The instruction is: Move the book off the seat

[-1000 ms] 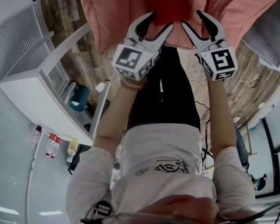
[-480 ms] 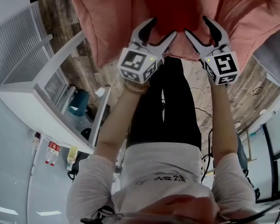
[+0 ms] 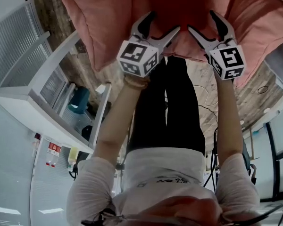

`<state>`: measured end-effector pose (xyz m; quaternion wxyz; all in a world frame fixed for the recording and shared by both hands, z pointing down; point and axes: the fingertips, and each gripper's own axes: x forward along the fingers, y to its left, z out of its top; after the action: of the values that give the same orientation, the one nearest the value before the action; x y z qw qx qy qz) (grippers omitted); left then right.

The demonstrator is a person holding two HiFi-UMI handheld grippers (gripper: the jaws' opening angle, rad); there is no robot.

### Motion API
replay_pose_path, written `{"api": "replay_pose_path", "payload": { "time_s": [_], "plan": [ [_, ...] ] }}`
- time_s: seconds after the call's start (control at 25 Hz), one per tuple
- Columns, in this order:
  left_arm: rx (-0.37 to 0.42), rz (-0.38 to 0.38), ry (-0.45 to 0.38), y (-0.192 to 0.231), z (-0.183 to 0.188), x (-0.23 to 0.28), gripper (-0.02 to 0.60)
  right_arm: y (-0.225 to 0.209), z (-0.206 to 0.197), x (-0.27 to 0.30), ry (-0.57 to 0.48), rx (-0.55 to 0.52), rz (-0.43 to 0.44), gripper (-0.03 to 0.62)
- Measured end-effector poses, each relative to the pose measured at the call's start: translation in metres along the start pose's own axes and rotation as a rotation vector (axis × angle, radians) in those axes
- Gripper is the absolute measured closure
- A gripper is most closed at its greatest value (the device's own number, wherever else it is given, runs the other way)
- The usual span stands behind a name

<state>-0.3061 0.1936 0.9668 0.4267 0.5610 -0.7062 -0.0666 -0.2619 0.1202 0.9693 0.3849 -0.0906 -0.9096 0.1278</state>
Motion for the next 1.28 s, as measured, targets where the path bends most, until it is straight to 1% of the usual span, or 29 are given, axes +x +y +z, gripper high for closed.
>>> {"api": "replay_pose_path", "payload": {
  "time_s": [0.2, 0.28, 0.36, 0.52, 0.84, 1.28],
  "plan": [
    [-0.009, 0.003, 0.028, 0.009, -0.012, 0.011, 0.172, -0.004, -0.015, 0.008, 0.013, 0.018, 0.003, 0.152],
    [-0.019, 0.012, 0.036, 0.015, -0.017, 0.014, 0.163, -0.007, -0.022, 0.012, 0.018, 0.031, 0.003, 0.123],
    [-0.035, 0.017, 0.041, 0.021, -0.02, 0.018, 0.15, -0.009, -0.028, 0.017, 0.026, 0.036, 0.006, 0.109],
    [-0.06, 0.015, 0.051, 0.026, -0.025, 0.027, 0.138, -0.013, -0.032, 0.023, 0.03, 0.045, 0.014, 0.105],
    [-0.056, 0.038, 0.089, 0.038, -0.042, 0.041, 0.112, -0.017, -0.043, 0.041, 0.059, 0.042, 0.026, 0.095],
    [-0.077, 0.044, 0.098, 0.047, -0.043, 0.053, 0.104, -0.024, -0.057, 0.057, 0.102, 0.051, 0.036, 0.091]
  ]
}}
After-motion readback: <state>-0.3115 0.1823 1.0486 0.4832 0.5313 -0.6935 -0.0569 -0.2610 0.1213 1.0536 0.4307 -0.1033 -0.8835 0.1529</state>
